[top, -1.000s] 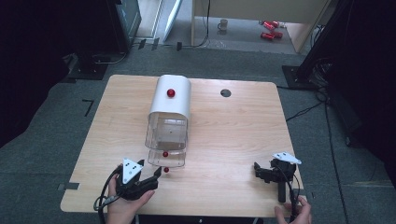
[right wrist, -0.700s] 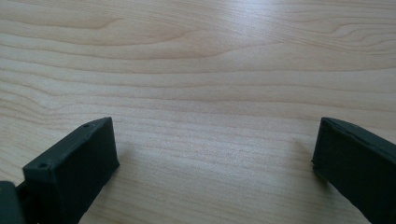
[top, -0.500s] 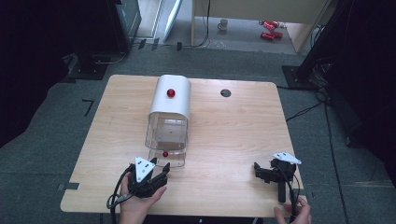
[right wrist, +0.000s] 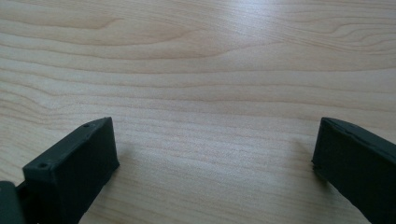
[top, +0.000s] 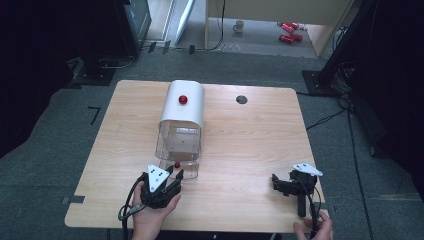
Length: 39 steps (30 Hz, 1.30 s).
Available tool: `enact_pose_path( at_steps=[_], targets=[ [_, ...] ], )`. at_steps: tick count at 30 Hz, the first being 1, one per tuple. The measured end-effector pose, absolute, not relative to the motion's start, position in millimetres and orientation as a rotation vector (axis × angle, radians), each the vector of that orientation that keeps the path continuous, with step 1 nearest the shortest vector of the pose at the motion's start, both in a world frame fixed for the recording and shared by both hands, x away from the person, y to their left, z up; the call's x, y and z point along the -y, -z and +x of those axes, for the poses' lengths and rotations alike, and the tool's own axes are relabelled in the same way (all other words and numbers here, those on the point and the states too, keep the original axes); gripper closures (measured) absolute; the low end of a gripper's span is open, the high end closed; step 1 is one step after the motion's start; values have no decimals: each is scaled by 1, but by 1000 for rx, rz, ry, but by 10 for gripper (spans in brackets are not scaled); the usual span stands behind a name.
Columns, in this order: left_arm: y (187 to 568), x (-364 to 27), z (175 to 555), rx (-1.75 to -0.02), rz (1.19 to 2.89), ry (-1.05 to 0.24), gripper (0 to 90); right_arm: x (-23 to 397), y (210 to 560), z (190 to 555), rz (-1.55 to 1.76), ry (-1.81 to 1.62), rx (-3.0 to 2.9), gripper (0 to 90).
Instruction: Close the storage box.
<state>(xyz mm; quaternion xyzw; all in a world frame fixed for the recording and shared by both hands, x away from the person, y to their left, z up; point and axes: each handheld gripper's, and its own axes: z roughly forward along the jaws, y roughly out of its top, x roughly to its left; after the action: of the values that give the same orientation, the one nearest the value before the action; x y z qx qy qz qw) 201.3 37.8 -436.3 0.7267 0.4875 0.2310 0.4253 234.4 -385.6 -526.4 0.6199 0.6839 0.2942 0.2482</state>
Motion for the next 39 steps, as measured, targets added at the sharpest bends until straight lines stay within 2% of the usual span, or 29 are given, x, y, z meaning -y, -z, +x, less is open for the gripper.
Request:
enact_pose_path(
  at_steps=[17,39],
  targets=[
    [438,-35,207,-1240,1793,-608,748,386,526,234,1689,-802,-1864,0],
    [420,-37,217,-1217,1762,-626,757,386,526,234,1689,-802,-1864,0]
  ],
)
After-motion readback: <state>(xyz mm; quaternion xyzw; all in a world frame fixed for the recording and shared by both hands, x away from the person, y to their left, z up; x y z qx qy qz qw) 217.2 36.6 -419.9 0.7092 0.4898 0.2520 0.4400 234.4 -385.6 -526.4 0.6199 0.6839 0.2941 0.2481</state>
